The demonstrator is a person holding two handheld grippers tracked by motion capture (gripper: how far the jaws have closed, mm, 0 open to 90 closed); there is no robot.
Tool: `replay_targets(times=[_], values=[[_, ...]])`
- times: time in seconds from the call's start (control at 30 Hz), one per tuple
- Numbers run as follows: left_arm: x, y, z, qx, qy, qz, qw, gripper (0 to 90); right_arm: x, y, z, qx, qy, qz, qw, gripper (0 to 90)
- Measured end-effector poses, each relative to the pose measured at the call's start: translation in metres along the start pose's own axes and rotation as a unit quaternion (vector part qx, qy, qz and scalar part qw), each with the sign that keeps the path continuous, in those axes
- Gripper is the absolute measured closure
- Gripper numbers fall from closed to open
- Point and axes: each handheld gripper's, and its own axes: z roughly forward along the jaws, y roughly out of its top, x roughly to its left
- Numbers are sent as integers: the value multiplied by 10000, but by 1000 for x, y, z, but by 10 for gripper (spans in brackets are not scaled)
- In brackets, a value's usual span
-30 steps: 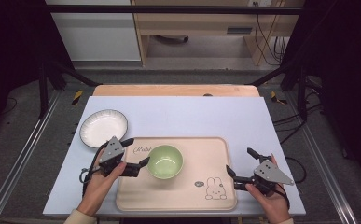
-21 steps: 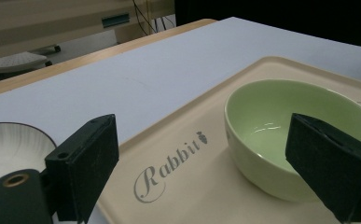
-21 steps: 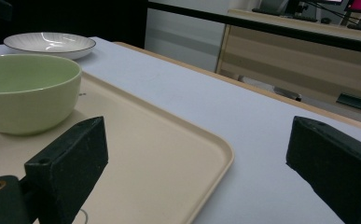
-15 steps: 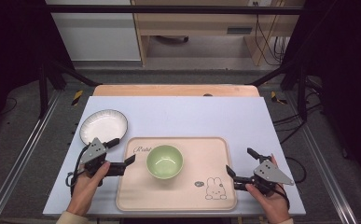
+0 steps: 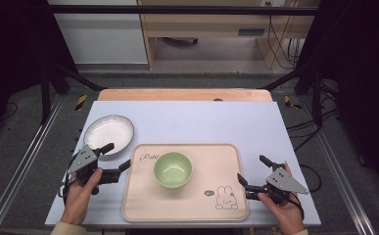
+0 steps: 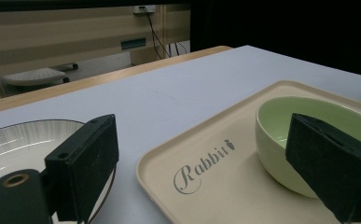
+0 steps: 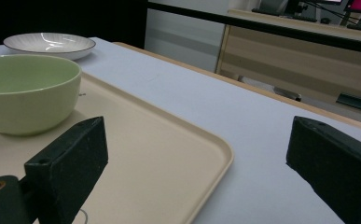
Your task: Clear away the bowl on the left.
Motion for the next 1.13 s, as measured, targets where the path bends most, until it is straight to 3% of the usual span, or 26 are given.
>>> replay_targets(times=[0.23,0.5,0.73,1.13], values=[[9,-8,-9,-36,59,-91,9999,95,0,0,0,-3,-9,11,10000,55],[13,-16,-14,-179,-54,-188,9996,96,0,0,0,2,8,0,10000,55],[11,-26,-16,-112,-108,-152,9998,96,0,0,0,-4,7,5,10000,55],[15,-35,-22,-275,-4,-72,9996,96,1,1,0,-17,34,-16,10000,54]])
